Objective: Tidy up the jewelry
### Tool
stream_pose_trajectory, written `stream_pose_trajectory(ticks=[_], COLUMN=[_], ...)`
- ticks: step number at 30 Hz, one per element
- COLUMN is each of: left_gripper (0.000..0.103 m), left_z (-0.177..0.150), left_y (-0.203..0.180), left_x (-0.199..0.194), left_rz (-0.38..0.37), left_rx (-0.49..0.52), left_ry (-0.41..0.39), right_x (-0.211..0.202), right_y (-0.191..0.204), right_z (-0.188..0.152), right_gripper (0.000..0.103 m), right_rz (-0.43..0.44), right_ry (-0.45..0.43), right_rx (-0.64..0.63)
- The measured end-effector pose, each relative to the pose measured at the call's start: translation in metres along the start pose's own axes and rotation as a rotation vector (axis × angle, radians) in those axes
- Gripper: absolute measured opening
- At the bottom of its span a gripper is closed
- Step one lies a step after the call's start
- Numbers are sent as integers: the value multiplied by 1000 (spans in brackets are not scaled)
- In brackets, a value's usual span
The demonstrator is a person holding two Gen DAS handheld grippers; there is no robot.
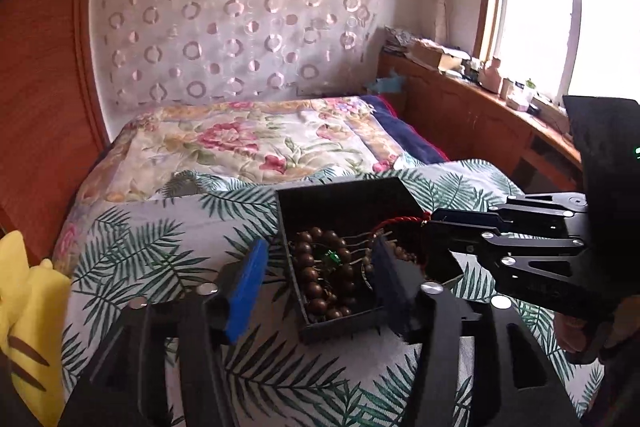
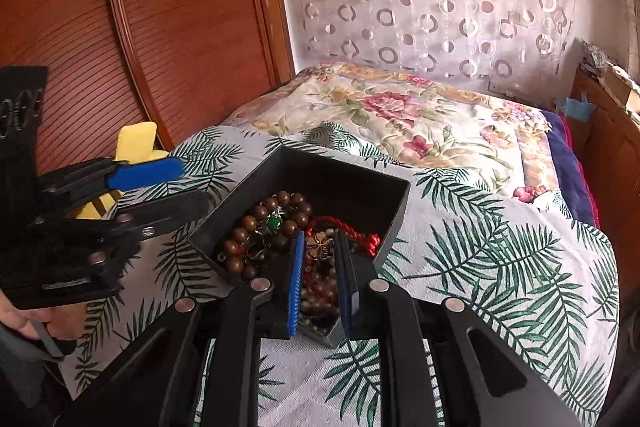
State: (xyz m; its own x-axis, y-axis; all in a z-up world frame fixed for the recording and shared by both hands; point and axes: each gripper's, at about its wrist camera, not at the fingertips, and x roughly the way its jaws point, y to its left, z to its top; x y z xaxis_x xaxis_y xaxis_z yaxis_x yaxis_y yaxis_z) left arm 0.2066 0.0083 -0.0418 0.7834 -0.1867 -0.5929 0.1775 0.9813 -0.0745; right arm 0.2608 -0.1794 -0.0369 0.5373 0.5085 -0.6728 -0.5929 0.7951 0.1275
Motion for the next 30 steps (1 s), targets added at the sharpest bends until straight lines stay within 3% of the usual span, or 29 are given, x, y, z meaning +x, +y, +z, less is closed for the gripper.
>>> stream_pose_trajectory(ticks=[2, 4, 6, 9, 14, 18, 20, 22, 26, 30], left_gripper=[71, 76, 88, 96, 96, 96, 96, 96, 96, 96], left_z=[-1, -2, -4, -11, -23, -32, -38, -42, -54, -65], left_y=[1, 1, 2, 1, -7, -15, -18, -20, -24, -25], left_x=[-9, -16, -24, -41, -65, -84, -96, -105, -121, -132], left_rz=[18, 23, 27, 65, 101, 148, 162, 175, 193, 198], left_rx=[-3, -7, -17, -17, -6, -2, -13, -17, -22, -36], left_ry=[-22, -36, -46, -77, -106, -116, -125, -133, -144, -152], right_x=[-1, -2, -5, -20, -61, -89, -106, -119, -140, -151], right_y=[0, 1, 1, 4, 13, 23, 28, 32, 38, 40], right_z=[1, 3, 3, -1, -20, -35, -46, -55, -75, -92], right_gripper=[35, 36, 37, 48, 69, 73, 87, 93, 101, 101], right_rz=[9, 7, 4, -29, -82, -115, -132, -155, -187, -229], right_ry=[-12, -21, -32, -71, -154, -200, -228, -251, -281, -294], right_rx=[9, 14, 23, 36, 73, 81, 92, 95, 105, 137])
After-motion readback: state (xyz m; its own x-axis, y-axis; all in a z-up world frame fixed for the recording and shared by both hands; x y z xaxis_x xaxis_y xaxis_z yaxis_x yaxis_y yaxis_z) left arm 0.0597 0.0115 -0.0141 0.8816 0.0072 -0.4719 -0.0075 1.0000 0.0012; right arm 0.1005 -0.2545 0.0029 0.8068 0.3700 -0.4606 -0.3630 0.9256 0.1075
